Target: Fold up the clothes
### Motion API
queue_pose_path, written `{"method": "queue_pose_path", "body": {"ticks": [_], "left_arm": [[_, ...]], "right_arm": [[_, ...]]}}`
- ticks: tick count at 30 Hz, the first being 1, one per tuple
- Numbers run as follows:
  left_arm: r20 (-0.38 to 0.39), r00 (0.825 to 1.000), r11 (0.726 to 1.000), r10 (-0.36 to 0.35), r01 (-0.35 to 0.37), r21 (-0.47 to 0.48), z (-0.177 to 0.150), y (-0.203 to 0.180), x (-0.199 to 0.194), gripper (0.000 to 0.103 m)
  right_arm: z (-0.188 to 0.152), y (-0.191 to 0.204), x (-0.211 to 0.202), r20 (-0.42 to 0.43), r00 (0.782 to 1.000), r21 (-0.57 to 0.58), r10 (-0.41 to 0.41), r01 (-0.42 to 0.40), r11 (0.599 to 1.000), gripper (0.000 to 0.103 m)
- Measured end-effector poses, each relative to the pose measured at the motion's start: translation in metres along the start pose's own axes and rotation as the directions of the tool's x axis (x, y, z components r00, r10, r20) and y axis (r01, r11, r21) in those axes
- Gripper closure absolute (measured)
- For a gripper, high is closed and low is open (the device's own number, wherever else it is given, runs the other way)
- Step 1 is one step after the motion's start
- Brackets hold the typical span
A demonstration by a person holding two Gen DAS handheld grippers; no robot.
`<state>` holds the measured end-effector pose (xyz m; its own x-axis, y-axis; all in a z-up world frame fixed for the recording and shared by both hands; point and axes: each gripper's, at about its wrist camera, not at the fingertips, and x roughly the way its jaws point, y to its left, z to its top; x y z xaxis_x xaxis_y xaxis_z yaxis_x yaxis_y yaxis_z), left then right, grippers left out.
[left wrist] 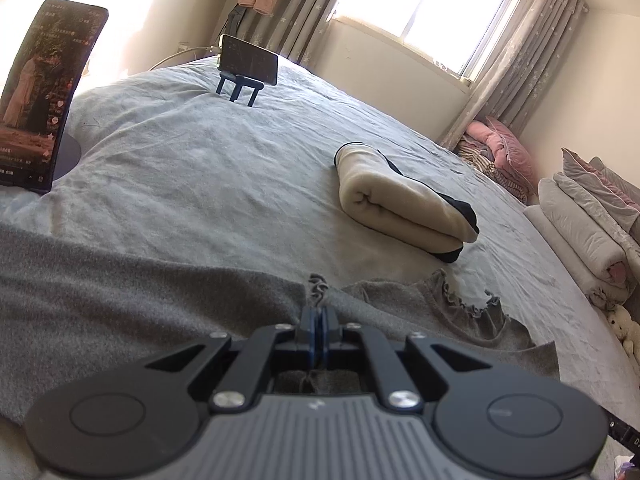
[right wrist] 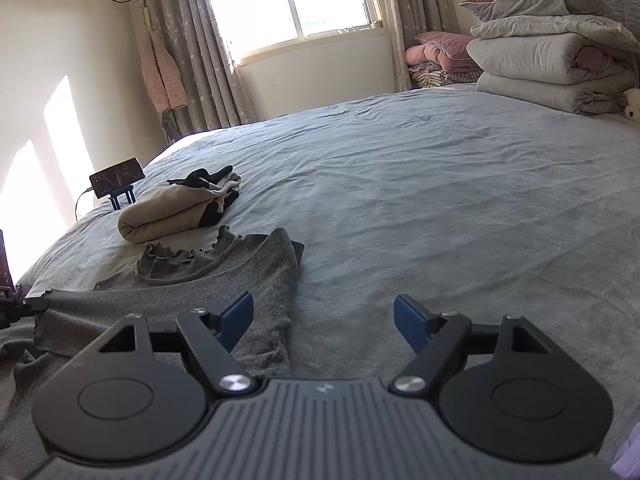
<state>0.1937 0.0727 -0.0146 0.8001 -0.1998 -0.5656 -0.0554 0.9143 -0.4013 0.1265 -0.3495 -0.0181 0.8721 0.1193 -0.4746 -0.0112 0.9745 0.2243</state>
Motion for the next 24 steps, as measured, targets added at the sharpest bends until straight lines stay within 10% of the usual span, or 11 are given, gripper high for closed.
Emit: {"method": "queue_pose_path", "body": {"ticks": [9, 24], "left_arm": [[-0.085, 0.996, 0.996, 0.017, -0.024, -0.081, 0.002, 0.014, 0.0, 0.1], [-0.106, 0.994, 0.998, 0.015, -0.022, -0.065, 0.007, 0.012, -0.012, 0.1]], "right_arm": [[0.008, 0.007, 0.027, -0.043, 0.999, -0.005, 0.003, -0.003, 1.0, 0.023], [0.039, -0.024, 0.116, -0.128, 0.98, 0.285, 0.154, -0.113, 0.952, 0.074]]}}
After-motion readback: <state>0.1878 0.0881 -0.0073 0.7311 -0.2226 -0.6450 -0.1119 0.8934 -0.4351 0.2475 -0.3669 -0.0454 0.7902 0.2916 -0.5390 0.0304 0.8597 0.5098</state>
